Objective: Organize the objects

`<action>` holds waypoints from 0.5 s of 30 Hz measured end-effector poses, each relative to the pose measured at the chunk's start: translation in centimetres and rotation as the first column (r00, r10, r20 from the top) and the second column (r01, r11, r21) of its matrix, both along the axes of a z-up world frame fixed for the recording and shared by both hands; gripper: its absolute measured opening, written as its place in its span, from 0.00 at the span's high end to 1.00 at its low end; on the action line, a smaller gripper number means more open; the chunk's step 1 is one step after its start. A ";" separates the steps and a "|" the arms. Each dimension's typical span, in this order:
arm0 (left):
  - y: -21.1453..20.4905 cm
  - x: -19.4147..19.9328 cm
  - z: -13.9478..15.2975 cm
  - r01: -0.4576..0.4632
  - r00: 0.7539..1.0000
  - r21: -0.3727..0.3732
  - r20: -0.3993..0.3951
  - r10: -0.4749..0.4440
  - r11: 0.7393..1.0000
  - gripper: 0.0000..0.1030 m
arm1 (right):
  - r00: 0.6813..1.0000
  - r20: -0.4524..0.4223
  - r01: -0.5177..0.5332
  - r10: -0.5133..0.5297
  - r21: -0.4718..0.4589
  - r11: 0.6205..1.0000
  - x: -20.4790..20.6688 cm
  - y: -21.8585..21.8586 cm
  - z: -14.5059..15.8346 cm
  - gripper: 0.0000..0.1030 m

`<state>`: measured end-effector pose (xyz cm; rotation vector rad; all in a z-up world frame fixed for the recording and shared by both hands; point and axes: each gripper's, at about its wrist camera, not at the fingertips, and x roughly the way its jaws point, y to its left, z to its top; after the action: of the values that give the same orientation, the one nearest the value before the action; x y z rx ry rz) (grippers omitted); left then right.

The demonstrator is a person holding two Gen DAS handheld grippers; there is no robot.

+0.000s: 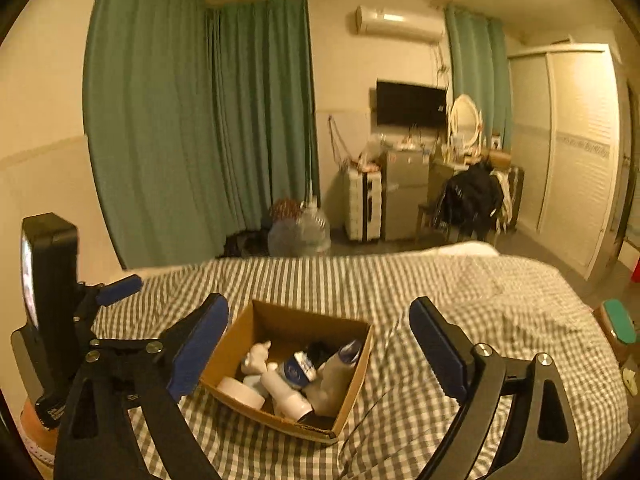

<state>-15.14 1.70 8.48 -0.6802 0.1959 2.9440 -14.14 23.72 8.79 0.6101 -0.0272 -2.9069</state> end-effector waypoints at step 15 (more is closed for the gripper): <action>-1.2 4.1 0.4 -0.100 0.981 0.023 -0.162 0.103 0.995 0.00 | 0.987 -0.155 0.048 -0.040 0.050 0.998 3.3 0.8 -1.2 0.02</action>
<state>-10.99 0.53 8.87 -0.4597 0.1579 3.0970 -10.80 24.55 7.57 0.3963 0.0584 -2.9973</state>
